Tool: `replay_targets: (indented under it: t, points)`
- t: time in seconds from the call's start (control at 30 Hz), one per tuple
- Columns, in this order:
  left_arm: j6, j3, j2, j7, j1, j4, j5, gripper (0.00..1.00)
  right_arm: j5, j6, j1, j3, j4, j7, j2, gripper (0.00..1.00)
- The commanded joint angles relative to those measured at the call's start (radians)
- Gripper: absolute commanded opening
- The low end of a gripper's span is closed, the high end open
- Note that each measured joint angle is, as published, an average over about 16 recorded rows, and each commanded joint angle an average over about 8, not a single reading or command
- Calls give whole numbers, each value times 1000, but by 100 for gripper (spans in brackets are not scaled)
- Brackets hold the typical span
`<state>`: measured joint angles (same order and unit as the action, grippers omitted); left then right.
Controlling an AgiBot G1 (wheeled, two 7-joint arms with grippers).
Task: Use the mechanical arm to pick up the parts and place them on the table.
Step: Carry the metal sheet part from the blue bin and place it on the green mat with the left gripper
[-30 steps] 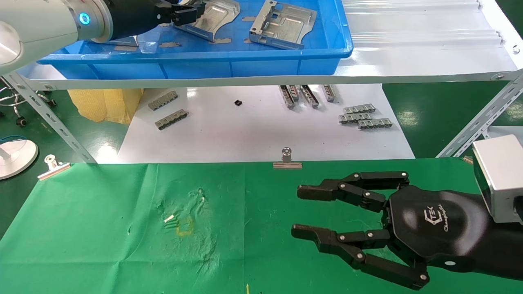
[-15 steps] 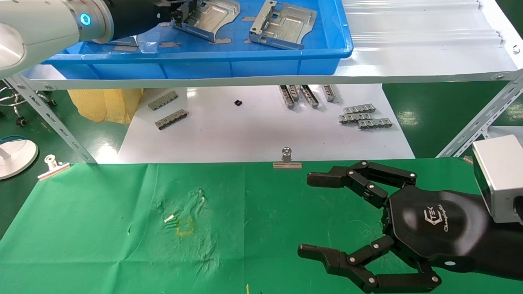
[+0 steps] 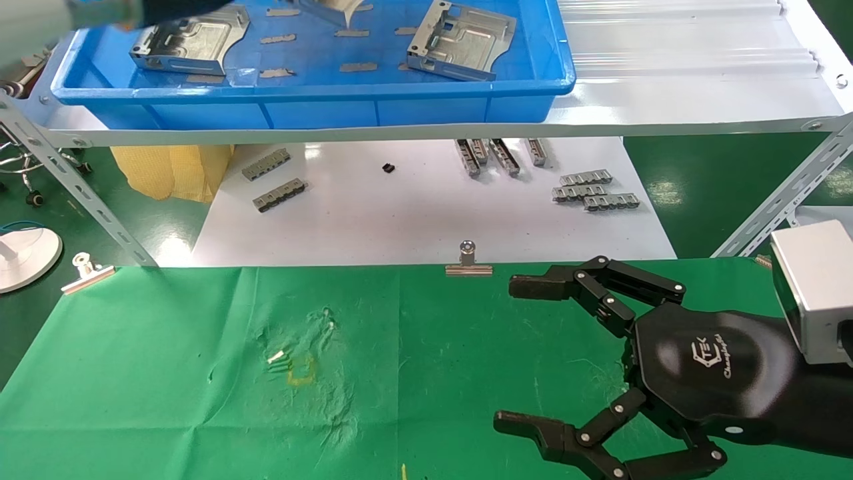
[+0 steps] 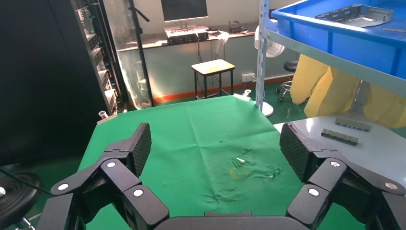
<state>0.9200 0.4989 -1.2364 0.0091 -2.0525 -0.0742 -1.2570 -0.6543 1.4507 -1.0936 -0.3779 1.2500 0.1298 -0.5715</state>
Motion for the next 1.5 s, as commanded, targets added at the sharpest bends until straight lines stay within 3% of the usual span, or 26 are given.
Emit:
replay_targets:
  t: [0.03, 0.4, 0.57, 0.83, 0.97, 1.17, 1.5]
  points:
    - [50, -6, 19, 14, -7, -6, 10, 0, 0, 0, 0, 0, 0, 0, 0, 100]
    - [538, -43, 184, 125, 32, -46, 82, 0, 0, 0, 0, 0, 0, 0, 0, 100]
    - [672, -38, 246, 163, 79, -114, 111, 0, 0, 0, 0, 0, 0, 0, 0, 100]
    - [683, 52, 395, 193, 274, -444, 241, 0, 0, 0, 0, 0, 0, 0, 0, 100]
    - [670, 125, 434, 234, 354, -517, 249, 0, 0, 0, 0, 0, 0, 0, 0, 100]
    - [642, 220, 400, 403, 411, -467, 151, 0, 0, 0, 0, 0, 0, 0, 0, 100]
    - [638, 279, 310, 677, 410, -280, 68, 0, 0, 0, 0, 0, 0, 0, 0, 100]
